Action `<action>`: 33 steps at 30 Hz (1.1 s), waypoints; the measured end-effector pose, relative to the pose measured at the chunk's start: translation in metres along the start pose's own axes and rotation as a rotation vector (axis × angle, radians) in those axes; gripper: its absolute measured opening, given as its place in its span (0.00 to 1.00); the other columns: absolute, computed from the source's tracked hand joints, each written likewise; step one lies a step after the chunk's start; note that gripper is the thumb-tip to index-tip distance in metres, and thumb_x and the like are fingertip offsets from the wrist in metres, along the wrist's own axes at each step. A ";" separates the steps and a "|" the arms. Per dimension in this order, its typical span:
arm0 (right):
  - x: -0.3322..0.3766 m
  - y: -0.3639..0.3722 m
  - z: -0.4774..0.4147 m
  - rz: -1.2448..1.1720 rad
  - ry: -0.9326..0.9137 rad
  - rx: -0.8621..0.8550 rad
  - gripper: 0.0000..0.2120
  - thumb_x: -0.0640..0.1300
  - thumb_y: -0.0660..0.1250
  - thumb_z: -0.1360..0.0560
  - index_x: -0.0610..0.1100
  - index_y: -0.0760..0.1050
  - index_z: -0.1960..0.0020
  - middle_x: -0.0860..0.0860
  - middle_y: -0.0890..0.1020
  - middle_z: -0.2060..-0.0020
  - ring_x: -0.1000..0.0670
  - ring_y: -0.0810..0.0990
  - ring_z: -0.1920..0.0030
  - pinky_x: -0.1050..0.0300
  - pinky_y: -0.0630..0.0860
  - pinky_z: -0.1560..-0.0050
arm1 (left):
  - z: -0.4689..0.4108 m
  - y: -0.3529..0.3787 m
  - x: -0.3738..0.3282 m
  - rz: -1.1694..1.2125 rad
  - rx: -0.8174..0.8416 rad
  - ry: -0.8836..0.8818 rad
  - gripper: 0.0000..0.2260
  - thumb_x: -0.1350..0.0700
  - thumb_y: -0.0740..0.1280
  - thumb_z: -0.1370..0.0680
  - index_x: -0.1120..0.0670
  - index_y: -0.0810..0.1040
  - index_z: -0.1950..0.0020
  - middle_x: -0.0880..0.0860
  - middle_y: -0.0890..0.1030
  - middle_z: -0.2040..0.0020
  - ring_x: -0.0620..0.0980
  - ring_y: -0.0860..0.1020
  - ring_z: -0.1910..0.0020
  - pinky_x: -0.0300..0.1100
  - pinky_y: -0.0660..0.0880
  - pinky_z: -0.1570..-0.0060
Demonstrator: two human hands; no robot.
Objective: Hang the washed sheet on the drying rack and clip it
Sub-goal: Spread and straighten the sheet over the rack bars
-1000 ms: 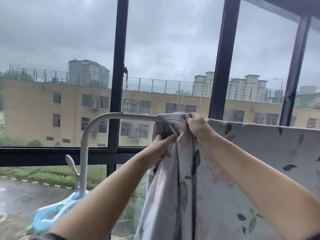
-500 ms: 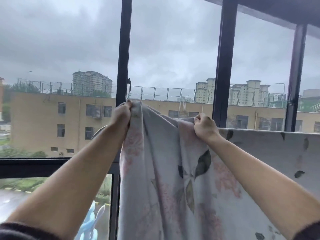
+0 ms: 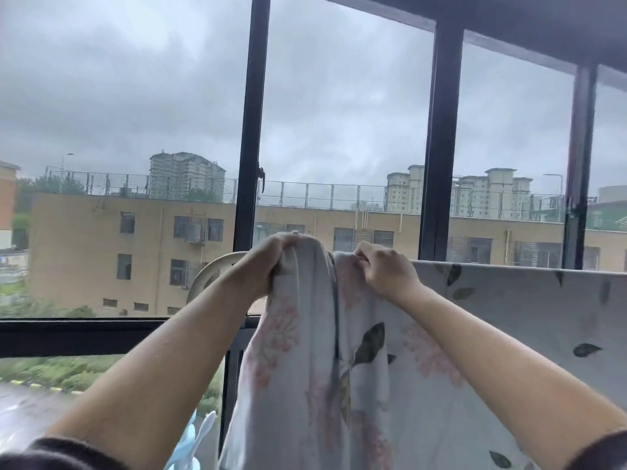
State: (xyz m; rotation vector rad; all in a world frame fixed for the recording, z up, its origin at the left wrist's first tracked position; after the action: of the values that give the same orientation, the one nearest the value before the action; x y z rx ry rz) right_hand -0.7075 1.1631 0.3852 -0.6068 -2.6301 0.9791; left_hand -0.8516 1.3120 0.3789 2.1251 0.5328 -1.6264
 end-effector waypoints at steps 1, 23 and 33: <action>-0.002 -0.003 0.000 -0.014 0.022 -0.010 0.07 0.45 0.58 0.22 0.47 0.74 0.50 0.46 0.83 0.54 0.42 0.79 0.53 0.53 0.71 0.55 | -0.001 0.000 -0.010 0.076 -0.017 0.064 0.10 0.50 0.60 0.20 0.55 0.77 0.50 0.56 0.79 0.58 0.53 0.77 0.59 0.46 0.75 0.52; 0.047 0.038 -0.026 0.146 -0.063 0.077 0.30 0.61 0.40 0.20 0.46 0.75 0.45 0.47 0.82 0.57 0.46 0.80 0.54 0.50 0.70 0.45 | 0.023 -0.140 -0.005 -0.091 -0.452 -0.018 0.12 0.62 0.56 0.23 0.55 0.71 0.66 0.54 0.73 0.72 0.49 0.72 0.74 0.39 0.69 0.71; 0.035 0.031 -0.025 0.081 -0.109 0.048 0.23 0.60 0.45 0.19 0.47 0.70 0.60 0.50 0.76 0.68 0.47 0.75 0.63 0.55 0.69 0.57 | 0.039 -0.164 -0.020 -0.146 -0.751 0.082 0.14 0.51 0.63 0.23 0.60 0.81 0.53 0.58 0.78 0.58 0.57 0.77 0.58 0.38 0.75 0.56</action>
State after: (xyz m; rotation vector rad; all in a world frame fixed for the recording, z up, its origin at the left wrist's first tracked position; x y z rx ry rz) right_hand -0.7191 1.2151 0.3866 -0.6708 -2.6862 1.1258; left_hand -0.9756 1.4282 0.3746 1.6070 1.1363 -1.1406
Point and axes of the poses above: each hand's wrist, its own z-axis away from the middle knuckle, its own y-axis out of the palm, x = y × z, the point moved 4 cm from there along -z, towards the middle knuckle
